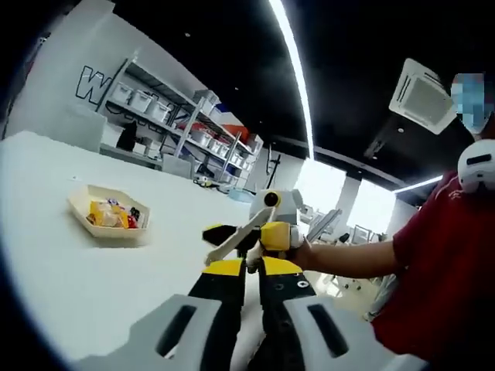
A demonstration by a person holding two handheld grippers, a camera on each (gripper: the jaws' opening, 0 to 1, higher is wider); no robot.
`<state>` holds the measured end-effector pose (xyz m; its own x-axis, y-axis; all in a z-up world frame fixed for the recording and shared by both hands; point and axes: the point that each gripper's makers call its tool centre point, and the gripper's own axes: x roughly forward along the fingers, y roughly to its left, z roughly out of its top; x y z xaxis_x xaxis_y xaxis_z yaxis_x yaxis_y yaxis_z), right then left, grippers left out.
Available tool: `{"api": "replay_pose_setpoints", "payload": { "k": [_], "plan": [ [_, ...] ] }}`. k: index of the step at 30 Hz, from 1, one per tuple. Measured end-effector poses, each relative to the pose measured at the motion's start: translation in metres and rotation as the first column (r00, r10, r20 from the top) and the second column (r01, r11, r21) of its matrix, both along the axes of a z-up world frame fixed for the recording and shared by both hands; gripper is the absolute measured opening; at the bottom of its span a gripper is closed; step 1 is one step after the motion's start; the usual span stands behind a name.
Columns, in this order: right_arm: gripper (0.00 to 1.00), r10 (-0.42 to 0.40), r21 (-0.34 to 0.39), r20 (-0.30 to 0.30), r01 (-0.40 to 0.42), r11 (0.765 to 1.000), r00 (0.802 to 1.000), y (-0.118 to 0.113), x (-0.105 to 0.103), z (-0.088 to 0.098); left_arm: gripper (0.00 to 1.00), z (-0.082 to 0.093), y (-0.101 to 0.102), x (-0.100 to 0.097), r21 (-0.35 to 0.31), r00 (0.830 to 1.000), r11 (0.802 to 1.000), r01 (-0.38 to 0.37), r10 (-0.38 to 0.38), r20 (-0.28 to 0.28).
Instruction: Place the target food into the container with the food tongs after gripping and lifting it, then release it inside without dropping or visibly crushing the food.
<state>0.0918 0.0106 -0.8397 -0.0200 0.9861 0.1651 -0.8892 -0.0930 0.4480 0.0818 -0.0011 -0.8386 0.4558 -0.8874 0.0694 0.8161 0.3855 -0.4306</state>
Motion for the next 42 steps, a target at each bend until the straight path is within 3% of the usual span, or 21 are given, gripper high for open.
{"api": "replay_pose_setpoints", "payload": {
  "k": [1, 3, 4, 7, 14, 21, 24, 26, 29, 30, 42],
  "plan": [
    [0.24, -0.01, 0.019, -0.019, 0.011, 1.0, 1.0, 0.001, 0.0, 0.004, 0.05, -0.01, 0.001, -0.003, 0.051, 0.999, 0.998, 0.025, -0.023, -0.039],
    [0.25, -0.041, 0.035, 0.054, 0.039, 0.999, 0.998, 0.001, 0.001, 0.012, 0.05, -0.004, -0.001, 0.0, 0.018, 1.0, 1.0, 0.017, -0.017, -0.012],
    [0.24, -0.04, 0.023, 0.07, 0.039, 0.999, 0.997, -0.001, 0.0, 0.009, 0.05, -0.005, -0.001, 0.001, 0.032, 1.0, 0.999, 0.012, -0.012, -0.013],
    [0.26, -0.023, 0.025, 0.023, 0.022, 0.999, 0.999, -0.001, 0.0, 0.008, 0.04, -0.003, -0.001, -0.002, 0.036, 1.0, 0.999, 0.024, -0.024, 0.005],
    [0.29, -0.007, 0.01, 0.042, 0.007, 1.0, 0.999, 0.0, -0.002, 0.016, 0.01, 0.008, -0.003, -0.008, 0.054, 0.995, 0.997, 0.056, -0.06, 0.073],
    [0.26, -0.039, 0.039, -0.01, 0.039, 0.998, 0.999, -0.024, 0.014, 0.022, 0.01, 0.009, 0.003, -0.004, 0.1, 0.993, 0.994, 0.049, -0.059, 0.099],
    [0.24, -0.006, -0.012, -0.041, 0.005, 1.0, 0.999, -0.03, 0.008, 0.013, 0.01, 0.007, 0.003, -0.003, 0.127, 0.992, 0.99, 0.057, -0.07, 0.101],
    [0.24, -0.011, -0.017, -0.032, 0.011, 1.0, 0.999, -0.03, 0.009, 0.011, 0.01, 0.002, 0.0, -0.004, 0.138, 0.992, 0.988, 0.072, -0.086, 0.095],
    [0.24, -0.033, -0.088, 0.018, 0.035, 0.995, 0.999, -0.033, 0.012, -0.004, 0.02, -0.007, 0.002, 0.002, 0.134, 0.994, 0.988, 0.075, -0.085, 0.071],
    [0.24, -0.051, -0.123, 0.006, 0.051, 0.991, 0.999, -0.034, 0.015, -0.011, 0.02, -0.01, 0.004, 0.005, 0.129, 0.996, 0.989, 0.074, -0.081, 0.049],
    [0.28, -0.045, -0.213, 0.054, 0.055, 0.975, 0.998, -0.039, 0.018, -0.039, 0.01, -0.028, 0.004, 0.007, 0.164, 0.996, 0.983, 0.082, -0.087, 0.023]
  ]
}}
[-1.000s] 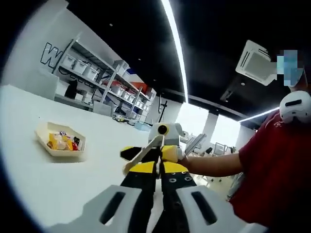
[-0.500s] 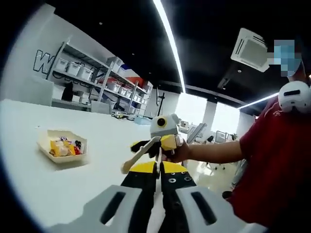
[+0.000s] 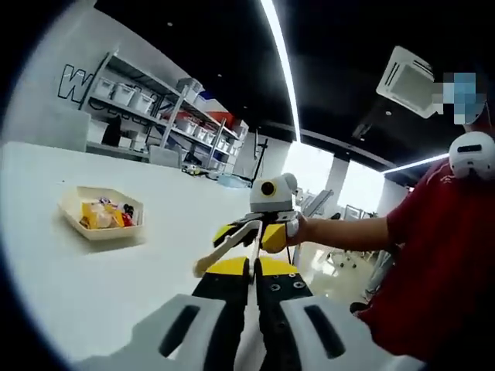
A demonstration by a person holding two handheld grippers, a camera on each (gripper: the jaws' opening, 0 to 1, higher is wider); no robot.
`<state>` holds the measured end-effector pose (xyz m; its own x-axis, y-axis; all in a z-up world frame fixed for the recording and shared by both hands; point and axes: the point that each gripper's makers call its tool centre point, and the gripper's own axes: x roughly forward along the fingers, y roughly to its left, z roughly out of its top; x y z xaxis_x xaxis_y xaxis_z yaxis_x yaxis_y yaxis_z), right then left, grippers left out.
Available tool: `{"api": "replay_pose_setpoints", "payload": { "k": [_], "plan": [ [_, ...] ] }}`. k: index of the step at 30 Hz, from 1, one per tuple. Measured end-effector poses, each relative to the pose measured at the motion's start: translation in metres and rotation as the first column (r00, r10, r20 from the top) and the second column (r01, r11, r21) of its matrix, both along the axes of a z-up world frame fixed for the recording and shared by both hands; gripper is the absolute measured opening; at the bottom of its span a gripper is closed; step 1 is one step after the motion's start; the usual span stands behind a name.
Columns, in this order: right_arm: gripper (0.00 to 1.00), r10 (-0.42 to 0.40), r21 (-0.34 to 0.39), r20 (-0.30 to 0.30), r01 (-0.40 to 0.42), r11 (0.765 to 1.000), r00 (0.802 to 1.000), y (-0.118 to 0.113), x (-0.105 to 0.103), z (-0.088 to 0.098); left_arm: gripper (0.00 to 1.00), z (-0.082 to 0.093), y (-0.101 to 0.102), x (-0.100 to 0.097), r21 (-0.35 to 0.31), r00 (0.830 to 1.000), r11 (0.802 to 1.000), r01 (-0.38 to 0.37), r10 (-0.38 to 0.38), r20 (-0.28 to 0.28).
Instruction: Place the target food into the container with the food tongs after gripping and lifting it, then release it inside without dropping or visibly crushing the food.
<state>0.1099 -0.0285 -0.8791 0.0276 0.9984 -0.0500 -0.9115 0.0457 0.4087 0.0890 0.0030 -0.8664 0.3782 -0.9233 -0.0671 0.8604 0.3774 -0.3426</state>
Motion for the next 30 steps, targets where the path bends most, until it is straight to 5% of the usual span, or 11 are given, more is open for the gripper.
{"api": "replay_pose_setpoints", "payload": {
  "k": [9, 18, 23, 28, 30],
  "plan": [
    [0.27, -0.002, -0.071, 0.027, 0.004, 0.997, 1.0, -0.008, 0.006, -0.014, 0.01, -0.01, 0.008, 0.002, 0.037, 1.0, 0.999, -0.009, 0.009, 0.002],
    [0.29, -0.052, -0.229, 0.17, 0.09, 0.969, 0.984, -0.012, 0.026, -0.045, 0.01, -0.029, 0.009, 0.015, 0.133, 0.998, 0.991, -0.03, 0.022, 0.056],
    [0.31, -0.082, -0.278, 0.143, 0.12, 0.953, 0.986, -0.009, 0.035, -0.06, 0.02, -0.046, 0.011, 0.022, 0.203, 0.998, 0.979, -0.034, 0.023, 0.057],
    [0.31, -0.12, -0.308, 0.136, 0.157, 0.938, 0.983, -0.006, 0.041, -0.066, 0.02, -0.054, 0.018, 0.031, 0.198, 0.998, 0.979, -0.055, 0.048, 0.044],
    [0.31, -0.134, -0.363, 0.123, 0.17, 0.916, 0.983, -0.007, 0.043, -0.076, 0.03, -0.06, 0.021, 0.034, 0.238, 0.997, 0.969, -0.068, 0.056, 0.057]
  ]
}}
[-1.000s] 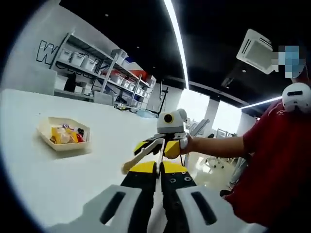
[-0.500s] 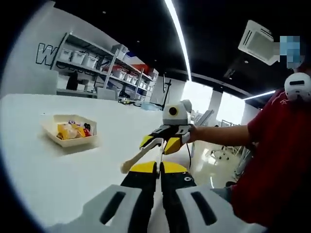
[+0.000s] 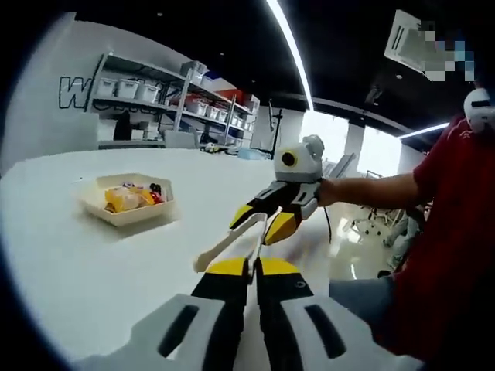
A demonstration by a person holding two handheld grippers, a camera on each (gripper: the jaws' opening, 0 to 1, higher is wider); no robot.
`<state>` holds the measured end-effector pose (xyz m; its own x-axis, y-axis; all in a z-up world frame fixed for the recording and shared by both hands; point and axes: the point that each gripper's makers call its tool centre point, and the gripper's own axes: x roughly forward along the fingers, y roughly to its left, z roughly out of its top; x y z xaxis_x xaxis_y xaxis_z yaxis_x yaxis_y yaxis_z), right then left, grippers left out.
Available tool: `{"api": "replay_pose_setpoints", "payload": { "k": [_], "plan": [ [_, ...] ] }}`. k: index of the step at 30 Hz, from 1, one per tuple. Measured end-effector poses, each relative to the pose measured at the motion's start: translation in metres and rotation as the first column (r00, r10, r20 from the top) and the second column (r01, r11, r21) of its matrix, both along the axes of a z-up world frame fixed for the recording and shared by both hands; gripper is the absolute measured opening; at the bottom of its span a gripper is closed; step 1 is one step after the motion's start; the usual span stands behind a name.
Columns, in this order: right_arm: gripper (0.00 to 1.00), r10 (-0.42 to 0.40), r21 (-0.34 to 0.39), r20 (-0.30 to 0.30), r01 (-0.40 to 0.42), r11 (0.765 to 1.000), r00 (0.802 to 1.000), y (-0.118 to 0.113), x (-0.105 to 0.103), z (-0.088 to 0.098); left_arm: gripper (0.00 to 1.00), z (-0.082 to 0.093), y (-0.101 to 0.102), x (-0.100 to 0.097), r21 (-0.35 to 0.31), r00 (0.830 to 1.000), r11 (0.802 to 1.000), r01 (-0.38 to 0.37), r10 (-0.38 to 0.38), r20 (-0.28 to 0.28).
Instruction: Place the target food into the container with the food tongs after gripping and lifting it, then release it inside without dropping or visibly crushing the food.
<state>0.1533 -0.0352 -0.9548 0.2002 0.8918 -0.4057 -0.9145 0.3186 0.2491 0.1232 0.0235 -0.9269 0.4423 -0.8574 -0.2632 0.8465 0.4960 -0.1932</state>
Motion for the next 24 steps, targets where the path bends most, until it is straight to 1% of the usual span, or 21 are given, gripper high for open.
{"api": "replay_pose_setpoints", "payload": {
  "k": [1, 2, 3, 4, 6, 8, 10, 11, 12, 13, 14, 17, 18, 19, 21, 23, 24],
  "plan": [
    [0.3, -0.003, -0.014, 0.004, 0.003, 1.0, 1.0, 0.001, 0.0, -0.003, 0.03, -0.004, 0.001, 0.002, 0.024, 1.0, 1.0, -0.003, 0.003, 0.01],
    [0.3, -0.002, -0.026, 0.024, 0.003, 1.0, 1.0, 0.001, 0.002, -0.005, 0.03, -0.006, 0.002, 0.003, 0.037, 1.0, 0.999, -0.002, 0.002, 0.013],
    [0.29, -0.001, -0.055, 0.04, 0.003, 0.998, 0.999, 0.0, 0.002, -0.009, 0.03, -0.012, 0.003, 0.005, 0.059, 1.0, 0.998, -0.003, 0.002, 0.017],
    [0.28, 0.0, -0.062, 0.044, 0.003, 0.998, 0.999, 0.001, 0.002, -0.011, 0.04, -0.015, 0.005, 0.007, 0.073, 1.0, 0.997, -0.01, 0.008, 0.022],
    [0.27, -0.02, -0.094, 0.076, 0.027, 0.995, 0.997, 0.001, 0.007, -0.015, 0.04, -0.018, 0.006, 0.012, 0.086, 1.0, 0.996, -0.02, 0.018, 0.018],
    [0.28, -0.031, -0.111, 0.087, 0.041, 0.993, 0.996, 0.0, 0.012, -0.017, 0.04, -0.021, 0.006, 0.015, 0.1, 1.0, 0.995, -0.026, 0.025, 0.015],
    [0.27, -0.025, -0.138, 0.122, 0.042, 0.99, 0.992, -0.001, 0.019, -0.02, 0.04, -0.026, 0.008, 0.019, 0.126, 0.999, 0.991, -0.039, 0.037, 0.022],
    [0.27, -0.043, -0.151, 0.121, 0.061, 0.987, 0.992, -0.002, 0.021, -0.022, 0.04, -0.029, 0.008, 0.021, 0.137, 0.999, 0.99, -0.04, 0.038, 0.021],
    [0.27, -0.041, -0.165, 0.123, 0.061, 0.984, 0.991, -0.002, 0.021, -0.026, 0.04, -0.032, 0.007, 0.022, 0.15, 0.999, 0.988, -0.04, 0.038, 0.015],
    [0.27, -0.029, -0.16, 0.176, 0.057, 0.985, 0.984, -0.001, 0.026, -0.024, 0.05, -0.035, 0.007, 0.023, 0.166, 0.999, 0.985, -0.041, 0.04, 0.012],
    [0.27, -0.034, -0.166, 0.198, 0.068, 0.984, 0.98, -0.004, 0.025, -0.026, 0.05, -0.037, 0.009, 0.027, 0.192, 0.998, 0.98, -0.052, 0.045, 0.041],
    [0.26, -0.018, -0.181, 0.245, 0.064, 0.981, 0.969, -0.003, 0.029, -0.027, 0.05, -0.045, 0.011, 0.031, 0.222, 0.998, 0.974, -0.048, 0.04, 0.044],
    [0.26, -0.023, -0.172, 0.252, 0.068, 0.983, 0.968, -0.002, 0.031, -0.025, 0.05, -0.046, 0.012, 0.032, 0.227, 0.998, 0.973, -0.049, 0.038, 0.051],
    [0.26, -0.044, -0.175, 0.223, 0.084, 0.981, 0.974, -0.003, 0.031, -0.026, 0.06, -0.044, 0.012, 0.032, 0.22, 0.998, 0.975, -0.045, 0.035, 0.051],
    [0.26, -0.05, -0.166, 0.245, 0.092, 0.982, 0.968, -0.002, 0.034, -0.026, 0.06, -0.044, 0.014, 0.038, 0.226, 0.996, 0.971, -0.08, 0.067, 0.063],
    [0.26, -0.065, -0.156, 0.241, 0.105, 0.982, 0.968, -0.003, 0.037, -0.026, 0.07, -0.045, 0.014, 0.04, 0.223, 0.996, 0.971, -0.083, 0.072, 0.057],
    [0.27, -0.074, -0.146, 0.252, 0.114, 0.983, 0.965, -0.002, 0.039, -0.026, 0.07, -0.046, 0.015, 0.041, 0.231, 0.995, 0.969, -0.088, 0.076, 0.059]
  ]
}}
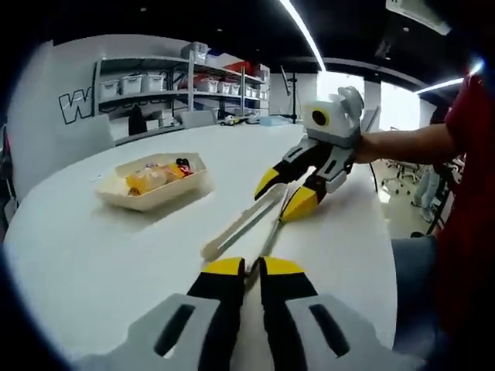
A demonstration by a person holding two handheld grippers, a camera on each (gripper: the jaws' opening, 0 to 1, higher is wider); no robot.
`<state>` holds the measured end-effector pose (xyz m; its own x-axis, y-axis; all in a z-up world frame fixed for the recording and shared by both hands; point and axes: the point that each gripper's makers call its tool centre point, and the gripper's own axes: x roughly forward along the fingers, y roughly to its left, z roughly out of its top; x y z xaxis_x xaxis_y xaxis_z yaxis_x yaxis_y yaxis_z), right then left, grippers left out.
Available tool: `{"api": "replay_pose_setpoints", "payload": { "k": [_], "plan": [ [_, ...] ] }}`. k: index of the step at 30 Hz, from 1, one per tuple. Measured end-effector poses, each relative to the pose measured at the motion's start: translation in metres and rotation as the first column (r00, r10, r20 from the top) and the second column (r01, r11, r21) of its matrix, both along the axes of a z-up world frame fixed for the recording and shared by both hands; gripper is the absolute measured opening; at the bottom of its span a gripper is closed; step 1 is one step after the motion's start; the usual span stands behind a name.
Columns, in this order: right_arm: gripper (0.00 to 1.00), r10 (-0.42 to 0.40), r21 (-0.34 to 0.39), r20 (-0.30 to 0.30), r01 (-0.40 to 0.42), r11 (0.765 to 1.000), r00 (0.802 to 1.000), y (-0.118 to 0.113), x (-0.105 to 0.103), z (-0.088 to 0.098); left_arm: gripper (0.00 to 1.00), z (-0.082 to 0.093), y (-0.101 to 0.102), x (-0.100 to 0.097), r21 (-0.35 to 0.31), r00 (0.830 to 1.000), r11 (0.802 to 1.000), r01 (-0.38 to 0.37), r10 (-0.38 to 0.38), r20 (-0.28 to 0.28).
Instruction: Place the target food into the container with the food tongs after gripping and lifting it, then release it inside without dropping or visibly crushing the food.
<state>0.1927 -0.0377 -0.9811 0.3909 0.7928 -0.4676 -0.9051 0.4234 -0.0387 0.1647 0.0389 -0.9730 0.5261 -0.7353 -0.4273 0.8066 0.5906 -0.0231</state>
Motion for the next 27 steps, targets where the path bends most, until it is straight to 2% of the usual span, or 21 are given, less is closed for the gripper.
{"api": "replay_pose_setpoints", "payload": {
  "k": [3, 4, 7, 13, 17, 21, 23, 24, 25, 27],
  "plan": [
    [0.26, -0.011, 0.007, -0.001, 0.011, 1.0, 1.0, 0.001, 0.0, 0.0, 0.06, -0.005, 0.005, 0.003, 0.061, 0.999, 0.998, -0.001, -0.002, 0.038],
    [0.26, -0.014, 0.013, 0.01, 0.014, 1.0, 1.0, 0.002, 0.001, 0.0, 0.07, -0.002, 0.006, 0.006, 0.047, 0.999, 0.999, -0.017, 0.015, 0.051],
    [0.26, -0.028, 0.034, 0.022, 0.027, 0.999, 0.999, 0.004, 0.004, 0.0, 0.06, -0.002, 0.013, 0.015, 0.031, 0.998, 0.997, -0.065, 0.064, 0.016],
    [0.27, -0.034, 0.035, 0.033, 0.032, 0.999, 0.999, 0.006, 0.01, 0.002, 0.06, 0.0, 0.015, 0.014, 0.034, 0.997, 0.997, -0.075, 0.074, 0.018],
    [0.28, -0.035, 0.053, 0.02, 0.034, 0.998, 0.999, 0.003, 0.01, 0.001, 0.06, -0.004, 0.015, 0.01, 0.054, 0.998, 0.996, -0.064, 0.063, 0.021],
    [0.31, -0.017, 0.045, 0.062, 0.014, 0.999, 0.998, 0.001, 0.003, 0.003, 0.06, -0.001, 0.015, 0.009, 0.045, 0.998, 0.997, -0.068, 0.067, 0.021],
    [0.37, -0.02, 0.038, 0.072, 0.017, 0.999, 0.997, -0.003, -0.001, 0.004, 0.1, 0.006, 0.017, 0.008, 0.023, 0.996, 0.996, -0.081, 0.08, 0.029],
    [0.39, -0.026, 0.038, 0.072, 0.024, 0.999, 0.997, -0.004, -0.003, 0.006, 0.16, 0.009, 0.017, 0.008, -0.004, 0.996, 0.996, -0.089, 0.089, 0.02],
    [0.43, -0.036, 0.074, 0.088, 0.029, 0.997, 0.996, -0.003, -0.005, 0.015, 0.22, 0.013, 0.016, 0.005, -0.04, 0.995, 0.994, -0.097, 0.097, 0.001],
    [0.44, -0.051, 0.119, 0.103, 0.039, 0.992, 0.993, -0.003, -0.009, 0.027, 0.39, 0.014, 0.016, 0.002, -0.07, 0.993, 0.991, -0.114, 0.112, -0.032]
  ]
}}
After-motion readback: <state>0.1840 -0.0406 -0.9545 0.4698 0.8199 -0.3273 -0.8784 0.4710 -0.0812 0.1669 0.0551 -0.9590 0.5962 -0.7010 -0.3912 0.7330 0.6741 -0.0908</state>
